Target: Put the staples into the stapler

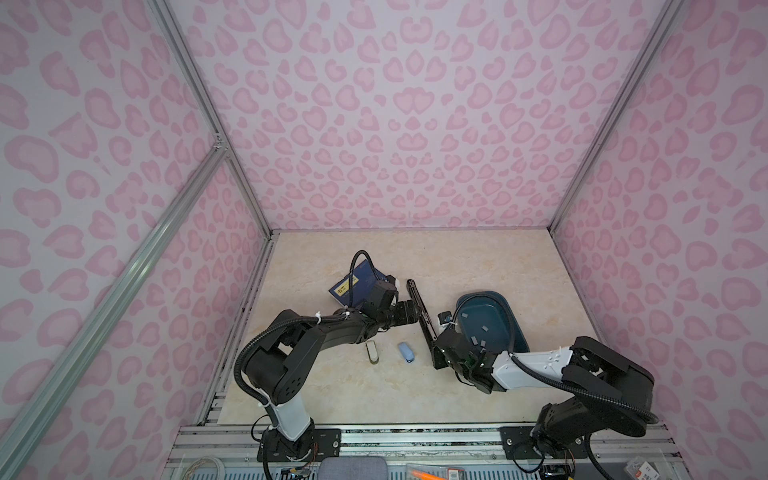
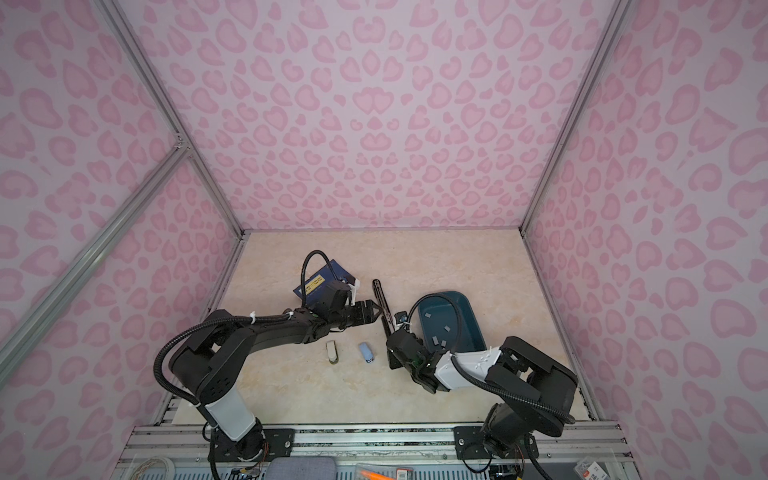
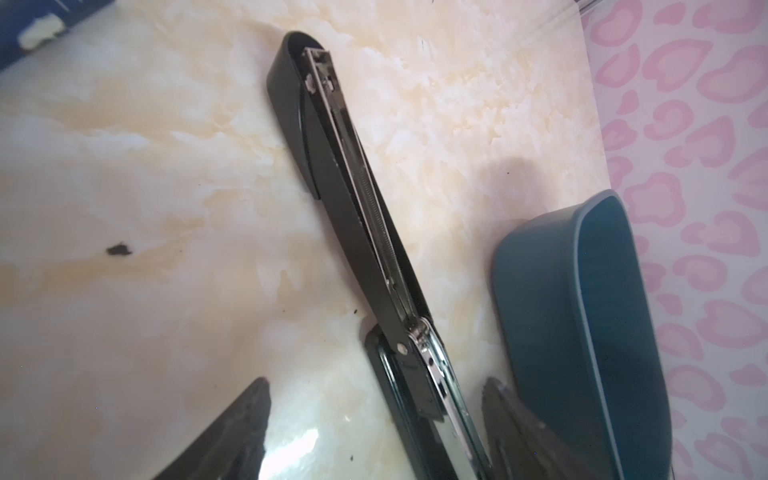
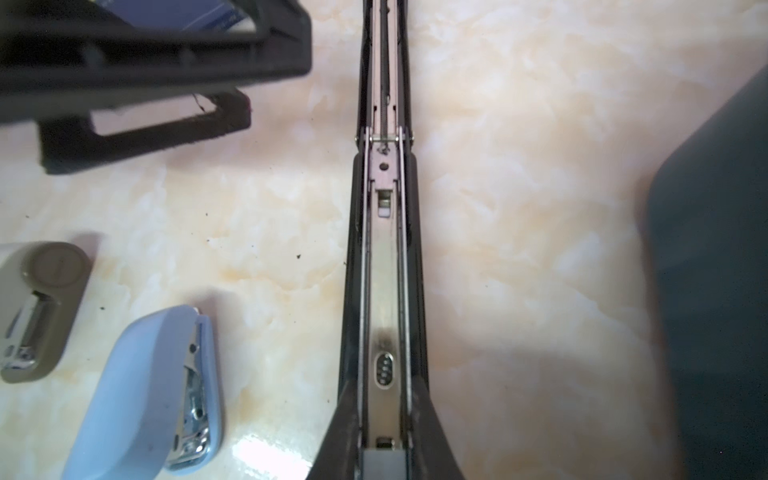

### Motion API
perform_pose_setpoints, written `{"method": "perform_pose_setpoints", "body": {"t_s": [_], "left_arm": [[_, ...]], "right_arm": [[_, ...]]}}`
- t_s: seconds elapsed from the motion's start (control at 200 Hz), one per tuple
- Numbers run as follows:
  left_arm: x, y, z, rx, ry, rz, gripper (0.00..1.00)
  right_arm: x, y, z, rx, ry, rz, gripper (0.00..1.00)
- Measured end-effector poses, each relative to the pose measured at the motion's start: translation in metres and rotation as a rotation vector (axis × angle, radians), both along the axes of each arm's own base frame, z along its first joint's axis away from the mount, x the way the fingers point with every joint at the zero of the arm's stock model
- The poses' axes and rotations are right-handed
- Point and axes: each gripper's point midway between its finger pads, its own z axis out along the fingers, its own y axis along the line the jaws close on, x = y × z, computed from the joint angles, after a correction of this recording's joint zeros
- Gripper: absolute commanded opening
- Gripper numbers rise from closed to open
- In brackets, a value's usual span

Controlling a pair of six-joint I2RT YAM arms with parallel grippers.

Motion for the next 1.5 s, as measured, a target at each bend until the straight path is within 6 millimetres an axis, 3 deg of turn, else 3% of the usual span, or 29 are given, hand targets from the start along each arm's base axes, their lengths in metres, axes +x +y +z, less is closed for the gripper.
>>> {"method": "perform_pose_setpoints", "body": {"t_s": [0.155,0.585,0.815,0.96,1.06,1.17,1.345,1.5], "left_arm": [[0.013,-0.005,-0.015,-0.011,0.049,0.002,0.82],[0.073,-0.037,-0.016,-0.206,0.028,-0.062,0.82],[0.115,-0.018,-0.011,-0.269,0.005,-0.046,0.8],[0.127,-0.002,-0.01,-0.245,-0.006,-0.024,0.75],[0.122,0.002,-0.005,-0.22,-0.004,-0.032,0.71],[0.114,0.001,0.012,-0.211,-0.04,-0.057,0.63],[0.08,-0.014,0.048,-0.212,-0.128,-0.144,0.62],[0.048,-0.024,0.056,-0.182,-0.174,-0.199,0.6]], "right_arm": [[0.002,0.002,0.002,0.073,0.02,-0.011,0.03],[0.0,0.01,0.003,0.11,0.036,0.011,0.02],[-0.014,0.023,0.003,0.078,0.019,0.087,0.02],[-0.021,0.028,0.001,0.002,-0.028,0.132,0.02],[-0.019,0.027,0.0,-0.039,-0.061,0.136,0.05],[-0.019,0.025,0.0,-0.085,-0.094,0.143,0.06],[-0.017,0.021,0.0,-0.137,-0.134,0.14,0.07],[-0.016,0.019,0.0,-0.156,-0.153,0.144,0.1]]}}
